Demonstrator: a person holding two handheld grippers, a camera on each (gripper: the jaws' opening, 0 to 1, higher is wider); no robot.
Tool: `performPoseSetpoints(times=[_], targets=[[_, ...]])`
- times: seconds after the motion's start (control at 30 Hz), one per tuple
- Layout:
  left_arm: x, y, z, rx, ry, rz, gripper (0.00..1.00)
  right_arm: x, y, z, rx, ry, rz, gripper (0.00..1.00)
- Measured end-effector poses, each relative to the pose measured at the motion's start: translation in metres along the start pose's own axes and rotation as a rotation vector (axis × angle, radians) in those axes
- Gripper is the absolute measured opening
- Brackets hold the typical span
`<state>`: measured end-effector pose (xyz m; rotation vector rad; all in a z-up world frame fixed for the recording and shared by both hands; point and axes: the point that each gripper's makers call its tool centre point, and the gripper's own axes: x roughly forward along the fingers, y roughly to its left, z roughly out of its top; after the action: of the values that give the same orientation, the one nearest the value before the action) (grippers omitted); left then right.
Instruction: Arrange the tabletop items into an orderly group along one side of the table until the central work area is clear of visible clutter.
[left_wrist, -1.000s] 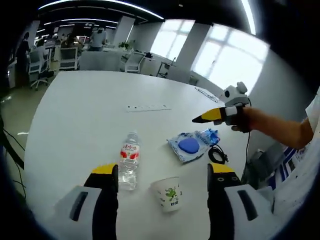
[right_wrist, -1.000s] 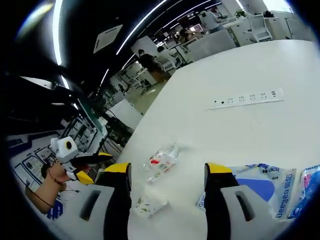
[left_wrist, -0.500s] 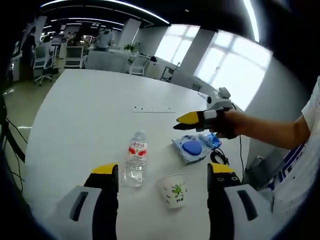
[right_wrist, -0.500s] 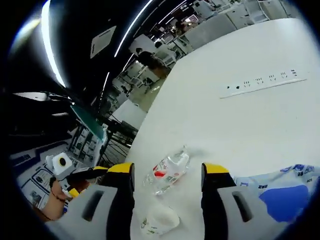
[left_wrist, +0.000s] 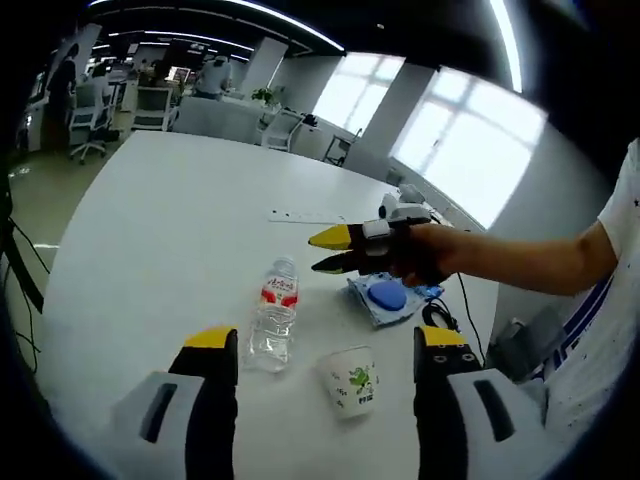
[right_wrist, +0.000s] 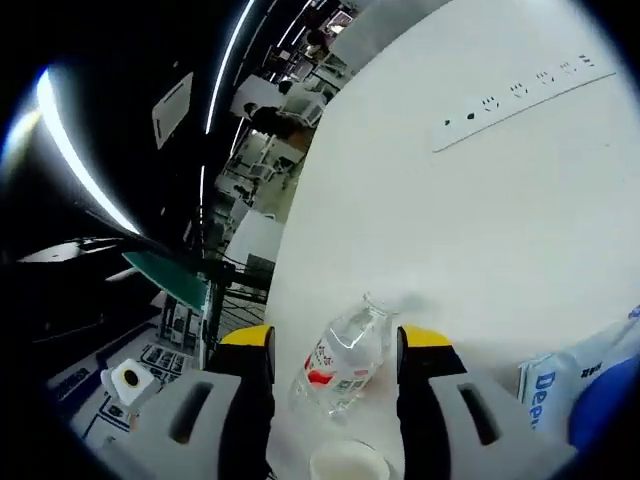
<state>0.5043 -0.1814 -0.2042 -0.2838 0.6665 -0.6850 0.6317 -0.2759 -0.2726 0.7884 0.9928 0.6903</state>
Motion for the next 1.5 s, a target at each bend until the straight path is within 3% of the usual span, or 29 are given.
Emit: performPoseSetpoints(times=[0.23,0.93,1.3,1.5], targets=[[0.0,0.002,-0.003,-0.011,-0.005,-0.005,0.72,0.014,-0.01,-0.001,0.074,-0.008,-0.013,0.43],[0.001,0.011,-0.008,-0.04,-0.018,-0.009,0.72,0.041,-0.031,0.001,0.136,-0.034,-0.03,0.37],[0.004,0.014,-0.013,-0.052,-0.014,-0.013,0.71,0.047,-0.036,0.006,0.166,-0.052,-0.012,0.3],[0.005,0.015,-0.015,-0.053,-0.012,-0.015,0.71,0.05,-0.041,0.003,0.199,-0.05,-0.015,0.21]])
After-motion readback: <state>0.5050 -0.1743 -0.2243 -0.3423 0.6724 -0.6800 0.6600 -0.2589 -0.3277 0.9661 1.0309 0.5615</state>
